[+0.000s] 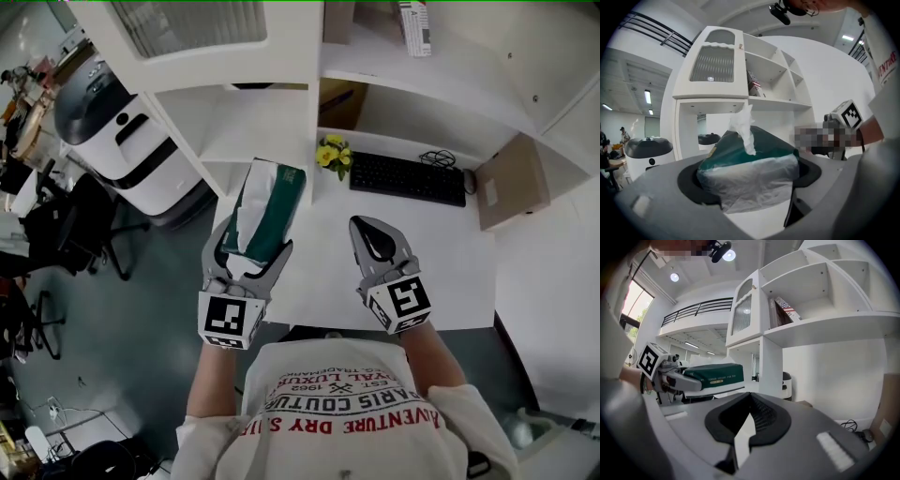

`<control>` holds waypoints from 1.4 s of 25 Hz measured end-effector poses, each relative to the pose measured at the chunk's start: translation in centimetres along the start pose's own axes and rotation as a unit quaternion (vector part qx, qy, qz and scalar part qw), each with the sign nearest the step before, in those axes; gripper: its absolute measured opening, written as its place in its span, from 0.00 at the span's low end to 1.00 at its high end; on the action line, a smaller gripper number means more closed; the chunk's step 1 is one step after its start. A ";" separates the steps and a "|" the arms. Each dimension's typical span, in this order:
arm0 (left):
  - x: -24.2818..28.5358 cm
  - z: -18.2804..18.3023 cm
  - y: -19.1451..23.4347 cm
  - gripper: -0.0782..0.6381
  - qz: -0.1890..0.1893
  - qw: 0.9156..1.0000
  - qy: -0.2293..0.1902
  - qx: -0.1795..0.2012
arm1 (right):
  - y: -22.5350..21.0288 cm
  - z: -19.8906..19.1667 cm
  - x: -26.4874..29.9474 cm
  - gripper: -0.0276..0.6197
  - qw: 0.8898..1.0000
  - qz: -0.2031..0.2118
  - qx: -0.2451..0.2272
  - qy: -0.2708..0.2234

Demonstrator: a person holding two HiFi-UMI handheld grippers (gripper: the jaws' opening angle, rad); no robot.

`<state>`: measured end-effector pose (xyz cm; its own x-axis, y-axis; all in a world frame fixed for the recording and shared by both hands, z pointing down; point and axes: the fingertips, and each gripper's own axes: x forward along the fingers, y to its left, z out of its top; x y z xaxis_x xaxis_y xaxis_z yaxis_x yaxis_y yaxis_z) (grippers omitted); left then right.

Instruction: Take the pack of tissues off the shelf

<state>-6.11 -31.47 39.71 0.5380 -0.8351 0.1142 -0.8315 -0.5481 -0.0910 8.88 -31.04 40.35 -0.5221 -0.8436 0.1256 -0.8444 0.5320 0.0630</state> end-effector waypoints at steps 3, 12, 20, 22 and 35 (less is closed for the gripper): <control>-0.4 -1.3 -1.4 0.71 -0.015 1.000 0.016 0.005 | -0.5 -0.1 -0.8 0.04 1.000 -0.006 0.001 0.000; 0.6 -2.3 -3.3 0.72 -0.024 0.998 0.053 0.008 | -1.0 -0.1 -2.2 0.04 1.000 0.003 -0.022 0.007; 2.0 -0.9 -3.5 0.72 -0.019 0.999 0.046 0.003 | -1.8 0.8 -2.7 0.04 0.999 -0.001 -0.039 -0.006; 2.2 -0.8 -3.5 0.72 -0.020 0.999 0.046 0.002 | -1.8 0.9 -2.6 0.04 0.999 0.001 -0.037 -0.010; 2.3 0.2 -3.6 0.72 -0.031 0.999 0.039 0.014 | -1.4 1.8 -2.2 0.04 0.998 0.004 -0.051 -0.022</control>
<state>-1.82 -31.40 40.07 0.5748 -0.7940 0.1979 -0.7921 -0.6006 -0.1089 10.97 -30.04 38.17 -0.5347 -0.8410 0.0819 -0.8253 0.5406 0.1634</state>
